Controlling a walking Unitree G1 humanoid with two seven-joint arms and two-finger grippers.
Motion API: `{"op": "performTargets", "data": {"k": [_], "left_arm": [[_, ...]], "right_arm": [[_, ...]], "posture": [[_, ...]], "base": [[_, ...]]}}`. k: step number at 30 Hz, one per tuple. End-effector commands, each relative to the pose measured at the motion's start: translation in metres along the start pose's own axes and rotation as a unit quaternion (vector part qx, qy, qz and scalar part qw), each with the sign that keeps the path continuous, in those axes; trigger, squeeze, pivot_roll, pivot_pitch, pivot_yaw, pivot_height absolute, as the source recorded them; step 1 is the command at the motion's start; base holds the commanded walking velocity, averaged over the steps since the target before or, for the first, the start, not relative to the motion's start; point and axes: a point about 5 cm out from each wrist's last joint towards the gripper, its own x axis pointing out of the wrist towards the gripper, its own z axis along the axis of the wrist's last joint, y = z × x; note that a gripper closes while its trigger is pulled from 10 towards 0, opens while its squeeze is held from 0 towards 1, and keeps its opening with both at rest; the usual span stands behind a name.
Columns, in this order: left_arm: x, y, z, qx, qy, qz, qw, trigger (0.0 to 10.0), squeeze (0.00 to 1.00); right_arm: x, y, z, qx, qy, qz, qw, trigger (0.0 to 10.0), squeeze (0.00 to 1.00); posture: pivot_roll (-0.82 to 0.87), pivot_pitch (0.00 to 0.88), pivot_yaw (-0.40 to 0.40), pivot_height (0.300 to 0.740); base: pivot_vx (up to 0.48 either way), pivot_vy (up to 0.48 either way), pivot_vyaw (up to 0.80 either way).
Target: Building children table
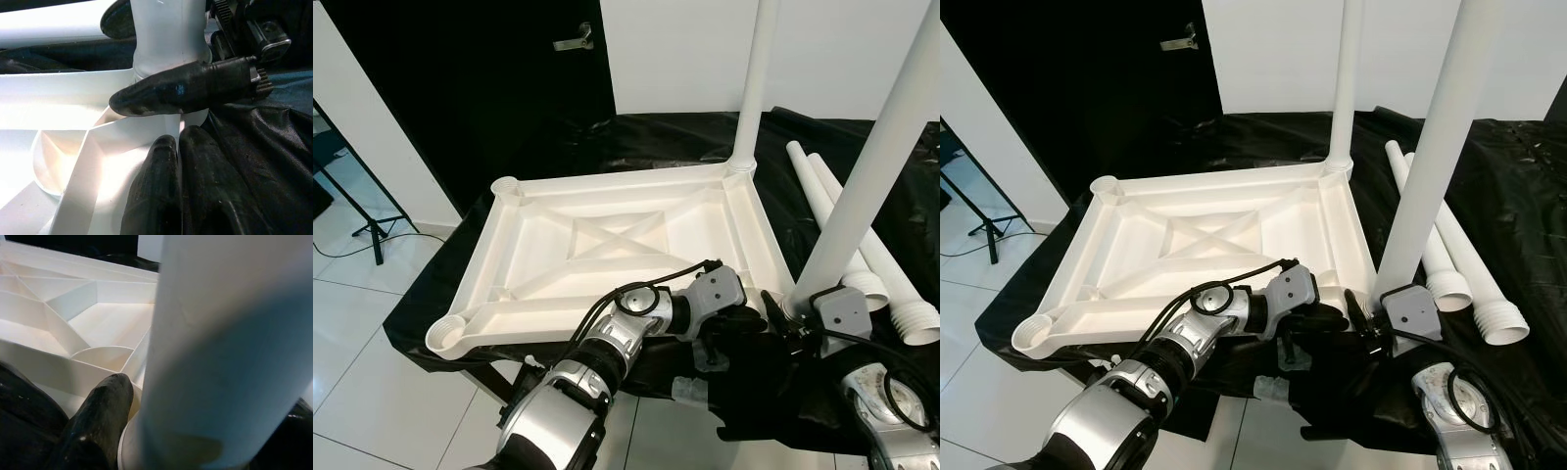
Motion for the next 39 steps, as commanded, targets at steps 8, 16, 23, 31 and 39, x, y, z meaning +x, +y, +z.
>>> {"op": "performTargets", "data": {"k": [8, 16, 23, 31, 39], "left_arm": [[0.003, -0.032, -0.052, -0.089, 0.090, -0.004, 0.992, 10.0, 0.00], [0.003, -0.031, -0.051, -0.084, 0.093, -0.008, 0.992, 10.0, 0.00], [0.000, -0.029, -0.053, -0.084, 0.097, -0.005, 0.992, 10.0, 0.00], [-0.001, -0.030, -0.055, -0.086, 0.099, -0.004, 0.991, 10.0, 0.00], [-0.001, -0.029, -0.054, -0.084, 0.098, -0.005, 0.992, 10.0, 0.00]], "right_arm": [[-0.004, 0.034, -0.018, 0.065, 0.067, 0.053, 0.994, 0.0, 0.00], [0.026, 0.046, 0.006, 0.144, -0.038, -0.094, 0.984, 0.0, 0.00], [0.023, 0.038, 0.005, 0.139, -0.040, -0.131, 0.981, 0.0, 0.00], [0.023, 0.032, 0.003, 0.122, -0.044, -0.089, 0.988, 10.0, 1.00], [0.012, 0.006, 0.016, 0.071, -0.069, 0.083, 0.992, 10.0, 0.00]], "posture": [[0.01, 0.000, 0.080, 0.740], [0.02, 0.000, 0.092, 0.740], [0.03, 0.000, 0.088, 0.740], [0.02, 0.000, 0.094, 0.740], [0.00, 0.000, 0.097, 0.740]], "base": [[0.000, 0.000, 0.00], [0.000, 0.000, 0.00], [0.000, 0.000, 0.00], [0.000, 0.000, 0.00], [0.000, 0.000, 0.00]]}}
